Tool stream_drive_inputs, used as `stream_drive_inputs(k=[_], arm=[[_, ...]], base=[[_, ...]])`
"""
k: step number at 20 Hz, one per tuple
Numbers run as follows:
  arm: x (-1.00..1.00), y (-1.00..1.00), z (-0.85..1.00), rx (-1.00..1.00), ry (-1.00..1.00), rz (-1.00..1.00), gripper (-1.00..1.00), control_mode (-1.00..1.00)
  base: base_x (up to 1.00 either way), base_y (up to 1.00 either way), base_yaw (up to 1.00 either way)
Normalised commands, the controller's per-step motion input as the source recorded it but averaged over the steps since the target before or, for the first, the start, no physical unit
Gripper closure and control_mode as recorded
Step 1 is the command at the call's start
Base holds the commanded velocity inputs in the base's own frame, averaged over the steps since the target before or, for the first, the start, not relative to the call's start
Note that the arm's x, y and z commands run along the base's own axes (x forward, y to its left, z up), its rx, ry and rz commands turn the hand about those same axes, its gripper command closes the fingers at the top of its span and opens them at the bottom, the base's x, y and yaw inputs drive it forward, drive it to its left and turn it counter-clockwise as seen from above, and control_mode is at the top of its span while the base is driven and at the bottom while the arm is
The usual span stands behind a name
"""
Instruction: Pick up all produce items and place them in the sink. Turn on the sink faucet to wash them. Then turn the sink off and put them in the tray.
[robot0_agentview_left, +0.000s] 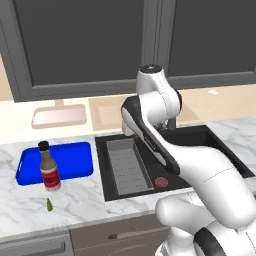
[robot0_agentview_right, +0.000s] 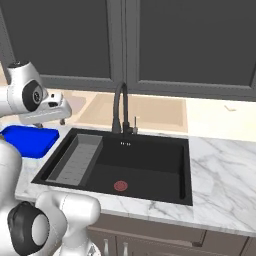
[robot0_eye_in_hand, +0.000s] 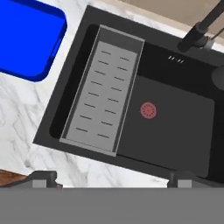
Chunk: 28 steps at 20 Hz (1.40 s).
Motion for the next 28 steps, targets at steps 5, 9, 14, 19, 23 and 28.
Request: stream_drive_inputs(k=[5,9,14,19,23,28], arm=[[-0.13,0.54,-0.20,-0.01,0.04,0.01,-1.00,-1.00],[-0.41,0.32,-0.40,0.01,0.03,0.01,-1.00,-1.00],[-0.46,0.37,-0.50,0.00,0.03,0.01,-1.00,-1.00],[-0.48,0.31,-0.34,0.04,0.00,-0.01,-1.00,-1.00],[-0.28,0.39,-0.22,0.05,0.00,-0.04,-1.00,-1.00],[-0.07,0.50,-0.21,0.05,0.00,-0.05,-1.00,-1.00]], base=[[0.00,0.00,0.00],[0.00,0.00,0.00],[0.00,0.00,0.00],[0.00,0.00,0.00],[0.00,0.00,0.00],[0.00,0.00,0.00]])
